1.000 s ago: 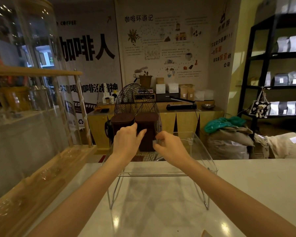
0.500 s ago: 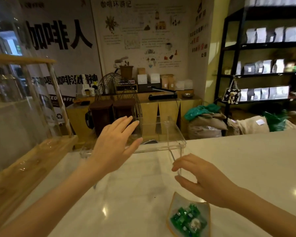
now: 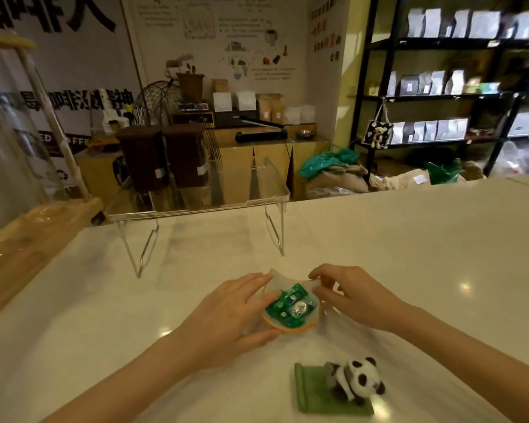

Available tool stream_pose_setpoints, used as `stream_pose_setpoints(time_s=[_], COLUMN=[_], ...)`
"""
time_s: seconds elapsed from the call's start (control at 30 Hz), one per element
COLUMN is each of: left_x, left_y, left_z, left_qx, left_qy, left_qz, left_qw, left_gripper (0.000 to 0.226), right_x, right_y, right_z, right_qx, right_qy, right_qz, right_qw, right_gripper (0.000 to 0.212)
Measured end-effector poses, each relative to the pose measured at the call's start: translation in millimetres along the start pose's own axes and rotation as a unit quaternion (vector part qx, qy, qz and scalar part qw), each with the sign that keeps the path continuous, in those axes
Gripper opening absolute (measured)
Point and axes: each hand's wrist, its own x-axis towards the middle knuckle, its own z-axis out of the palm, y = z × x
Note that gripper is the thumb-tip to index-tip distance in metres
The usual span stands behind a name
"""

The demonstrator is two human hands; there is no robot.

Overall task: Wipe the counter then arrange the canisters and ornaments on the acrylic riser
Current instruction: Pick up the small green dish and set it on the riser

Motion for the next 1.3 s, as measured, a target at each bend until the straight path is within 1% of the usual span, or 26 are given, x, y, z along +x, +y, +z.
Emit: stream_pose_setpoints(time_s=[0.07,0.17,0.23,0.4,0.47,0.6,0.8,0.93,1.1,1.2,1.3], left_x=[-4,-9,-12,-12,-11,-8,6,26,54,74,96], left_y=[6,11,13,12,12,15,4,-10,-33,-49,-67], left_z=[5,10,12,16,16,10,-18,-55,-94,-106,-103], left_qx=[-0.034,-0.084,-0.116,-0.148,-0.167,-0.202,-0.238,-0.298,-0.268,-0.278,-0.254], left_qy=[0.016,0.060,0.080,0.113,0.128,0.159,0.204,0.245,0.278,0.289,0.285], left_qz=[-0.016,-0.034,-0.043,-0.038,-0.030,-0.006,-0.028,-0.074,-0.090,-0.119,-0.153], left_qw=[0.999,0.994,0.989,0.982,0.977,0.966,0.949,0.920,0.918,0.908,0.912], left_gripper=[0.060,0.058,0.057,0.051,0.049,0.034,0.040,0.039,0.041,0.037,0.028], right_x=[0,0,2,6,7,12,25,42,79,112,150], right_y=[1,1,2,0,-2,-5,-16,-29,-42,-43,-40], right_z=[4,8,11,13,11,4,-28,-64,-104,-116,-118], right_qx=[0.035,0.086,0.104,0.186,0.202,0.192,0.233,0.263,0.273,0.259,0.241], right_qy=[0.008,0.028,0.037,0.033,0.030,0.031,0.044,0.069,0.114,0.138,0.151], right_qz=[0.009,0.032,0.045,0.082,0.089,0.092,0.077,0.059,0.011,0.016,0.026], right_qw=[0.999,0.995,0.993,0.978,0.975,0.977,0.968,0.960,0.955,0.956,0.958], right_gripper=[0.026,0.019,0.016,0.008,0.006,0.010,0.008,0.009,0.012,0.009,0.008])
